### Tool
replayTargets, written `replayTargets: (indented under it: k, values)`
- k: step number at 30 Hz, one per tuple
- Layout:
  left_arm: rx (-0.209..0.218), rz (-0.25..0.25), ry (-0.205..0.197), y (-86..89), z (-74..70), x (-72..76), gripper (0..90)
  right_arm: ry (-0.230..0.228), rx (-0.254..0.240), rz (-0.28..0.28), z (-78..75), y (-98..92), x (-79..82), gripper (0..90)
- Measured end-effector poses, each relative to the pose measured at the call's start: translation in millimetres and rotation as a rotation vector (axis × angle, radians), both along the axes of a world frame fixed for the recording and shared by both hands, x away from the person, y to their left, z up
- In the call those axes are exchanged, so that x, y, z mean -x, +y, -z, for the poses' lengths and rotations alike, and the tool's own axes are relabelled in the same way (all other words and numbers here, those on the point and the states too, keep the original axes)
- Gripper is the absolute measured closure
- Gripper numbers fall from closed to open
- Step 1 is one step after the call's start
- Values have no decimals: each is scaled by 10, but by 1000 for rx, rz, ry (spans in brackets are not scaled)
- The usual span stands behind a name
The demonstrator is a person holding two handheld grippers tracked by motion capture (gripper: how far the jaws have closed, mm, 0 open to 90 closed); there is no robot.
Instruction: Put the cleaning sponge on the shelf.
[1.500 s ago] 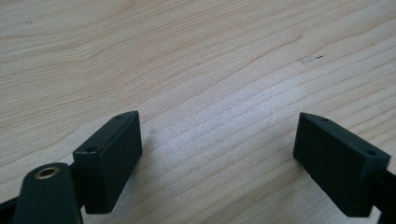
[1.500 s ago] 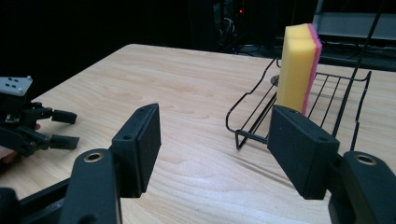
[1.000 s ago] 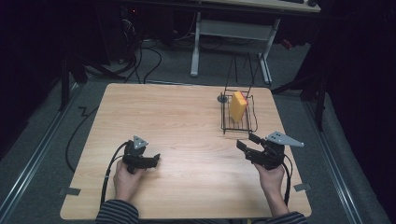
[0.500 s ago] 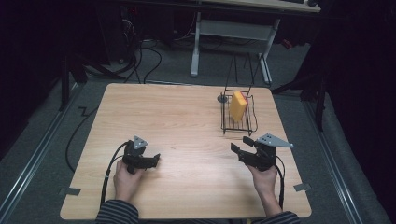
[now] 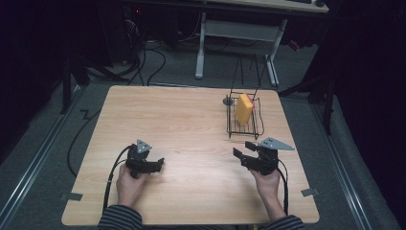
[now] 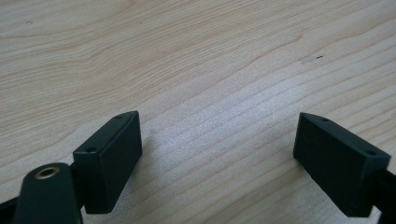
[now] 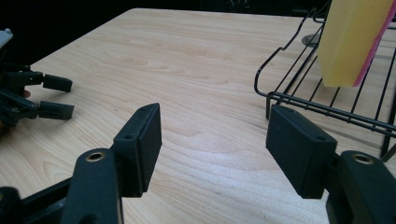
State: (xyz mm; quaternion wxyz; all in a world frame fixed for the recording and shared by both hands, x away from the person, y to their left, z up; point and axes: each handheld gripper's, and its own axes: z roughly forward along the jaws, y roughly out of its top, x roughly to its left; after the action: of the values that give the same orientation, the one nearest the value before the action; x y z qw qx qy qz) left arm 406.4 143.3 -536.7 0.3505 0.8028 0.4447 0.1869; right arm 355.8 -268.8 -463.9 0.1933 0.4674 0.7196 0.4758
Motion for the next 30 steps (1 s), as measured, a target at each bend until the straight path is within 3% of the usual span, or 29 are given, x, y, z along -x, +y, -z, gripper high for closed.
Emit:
replayTargets:
  k: [14, 30]
  values:
    - [0, 0, 0, 0, 0, 0, 160, 41, 14, 6, 153, 32, -83, 360]
    - [0, 0, 0, 0, 0, 0, 160, 101, 74, 19, 344, 79, -210, 360]
